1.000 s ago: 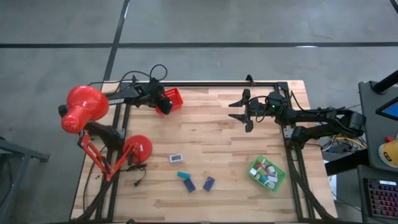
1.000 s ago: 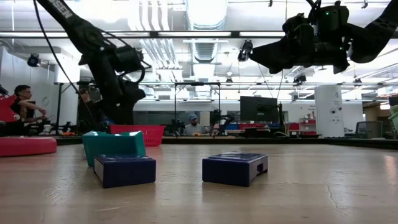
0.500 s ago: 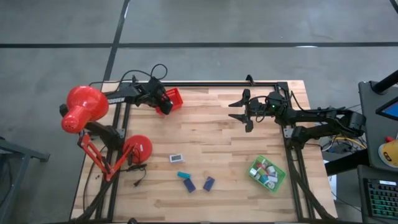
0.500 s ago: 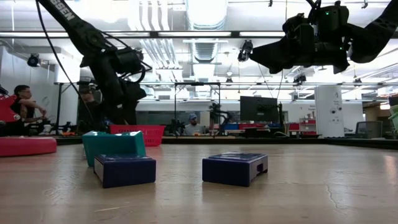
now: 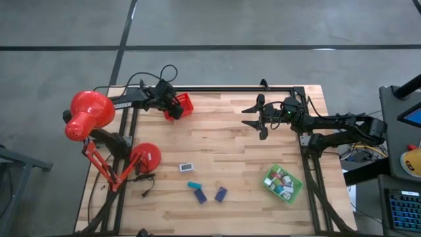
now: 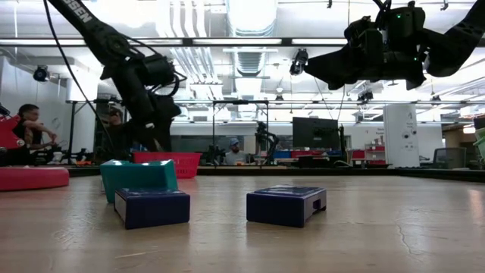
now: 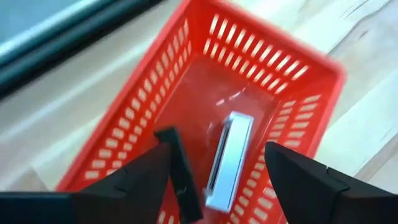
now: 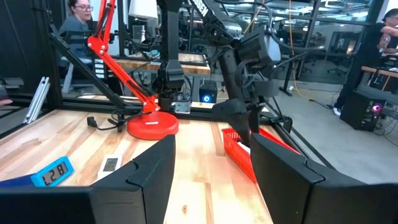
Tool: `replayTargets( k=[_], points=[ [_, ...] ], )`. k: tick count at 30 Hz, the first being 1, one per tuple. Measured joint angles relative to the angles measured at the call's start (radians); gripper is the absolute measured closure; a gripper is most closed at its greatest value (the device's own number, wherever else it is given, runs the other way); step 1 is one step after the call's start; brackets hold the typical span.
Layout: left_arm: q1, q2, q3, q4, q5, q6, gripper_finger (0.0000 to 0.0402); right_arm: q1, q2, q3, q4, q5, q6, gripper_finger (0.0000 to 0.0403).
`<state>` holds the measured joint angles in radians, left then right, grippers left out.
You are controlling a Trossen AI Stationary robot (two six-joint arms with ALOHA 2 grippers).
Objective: Pick & Place Office items
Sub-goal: Put the white digital clock into the red bin
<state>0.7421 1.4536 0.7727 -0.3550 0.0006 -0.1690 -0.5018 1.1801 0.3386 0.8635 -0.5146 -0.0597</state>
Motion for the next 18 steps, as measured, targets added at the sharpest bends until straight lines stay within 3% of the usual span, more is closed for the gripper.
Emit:
replayTargets(
  k=[7, 12, 18],
  points=[
    [-0.073, -0.018, 0.022, 0.002, 0.016, 0.017, 0.0134, 0.0, 0.0, 0.0, 0.0, 0.0, 0.0, 0.0199],
    [-0.182, -0.059, 0.04, 0.005, 0.022, 0.081, 0.0135, 0.0, 0.0, 0.0, 0.0, 0.0, 0.0, 0.0199],
    [-0.332, -0.11, 0.039, -0.048, 0.103, 0.189, 0.0137, 0.0, 0.0, 0.0, 0.0, 0.0, 0.0, 0.0199]
  ],
)
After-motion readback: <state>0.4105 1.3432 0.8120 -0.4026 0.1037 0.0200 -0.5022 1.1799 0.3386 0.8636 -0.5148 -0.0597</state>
